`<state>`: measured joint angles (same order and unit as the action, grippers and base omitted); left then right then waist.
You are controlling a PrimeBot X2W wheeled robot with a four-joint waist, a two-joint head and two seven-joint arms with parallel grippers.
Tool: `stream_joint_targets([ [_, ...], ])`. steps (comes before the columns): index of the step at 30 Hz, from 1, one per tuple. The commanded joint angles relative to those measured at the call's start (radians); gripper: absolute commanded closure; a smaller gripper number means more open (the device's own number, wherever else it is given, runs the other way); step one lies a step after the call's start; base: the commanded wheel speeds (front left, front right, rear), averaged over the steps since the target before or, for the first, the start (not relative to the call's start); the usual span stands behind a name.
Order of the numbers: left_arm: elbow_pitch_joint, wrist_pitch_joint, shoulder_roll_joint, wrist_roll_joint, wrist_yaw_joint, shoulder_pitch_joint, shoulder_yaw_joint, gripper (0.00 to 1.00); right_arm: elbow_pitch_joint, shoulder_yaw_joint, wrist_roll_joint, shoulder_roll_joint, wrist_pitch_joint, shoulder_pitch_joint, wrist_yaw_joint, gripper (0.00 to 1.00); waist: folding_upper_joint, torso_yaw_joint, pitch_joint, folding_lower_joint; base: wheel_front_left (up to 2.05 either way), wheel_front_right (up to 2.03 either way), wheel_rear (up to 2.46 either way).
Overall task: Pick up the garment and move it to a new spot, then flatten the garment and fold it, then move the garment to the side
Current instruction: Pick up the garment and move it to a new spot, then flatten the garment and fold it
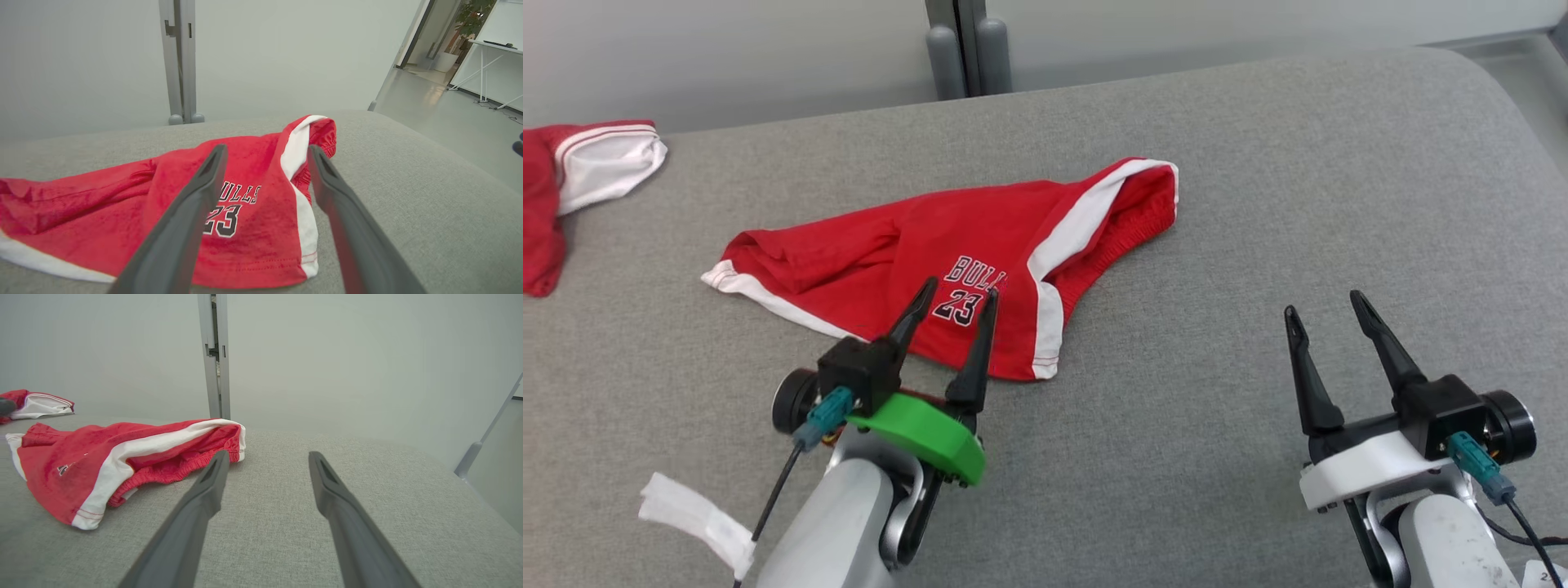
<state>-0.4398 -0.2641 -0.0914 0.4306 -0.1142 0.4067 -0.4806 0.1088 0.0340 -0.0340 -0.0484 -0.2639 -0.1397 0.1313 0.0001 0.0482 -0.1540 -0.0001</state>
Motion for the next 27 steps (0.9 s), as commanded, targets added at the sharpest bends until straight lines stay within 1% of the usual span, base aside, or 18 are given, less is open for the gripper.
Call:
stream_joint_targets([
  [1,0.020,0.000,-0.002,-0.019,-0.002,-0.051,0.026,0.00,0.006,-0.001,-0.004,-0.004,-0.001,0.024,-0.001,0.00,-0.0001,-0.040,0.067,0.0001,0.00,0.00,0.00],
  [7,0.084,0.000,0.002,-0.071,-0.005,-0.221,0.144,0.00,0.022,0.009,-0.023,-0.004,-0.001,0.076,-0.001,0.00,-0.0001,-0.051,0.130,0.0001,0.00,0.00,0.00],
  [16,0.181,-0.001,0.020,-0.131,-0.005,-0.410,0.324,0.00,0.030,0.017,-0.047,-0.004,-0.001,0.122,-0.001,0.00,-0.0001,-0.051,0.155,0.0001,0.00,0.00,0.00],
  [22,0.231,-0.001,0.033,-0.173,-0.005,-0.481,0.393,0.00,0.045,0.020,-0.061,-0.004,-0.001,0.130,-0.001,0.00,-0.0001,-0.045,0.161,0.0001,0.00,0.00,0.00],
  [27,0.248,-0.001,0.039,-0.175,-0.006,-0.508,0.421,0.00,0.059,0.022,-0.068,-0.004,-0.001,0.127,-0.001,0.00,-0.0001,-0.043,0.162,0.0001,0.00,0.00,0.00],
])
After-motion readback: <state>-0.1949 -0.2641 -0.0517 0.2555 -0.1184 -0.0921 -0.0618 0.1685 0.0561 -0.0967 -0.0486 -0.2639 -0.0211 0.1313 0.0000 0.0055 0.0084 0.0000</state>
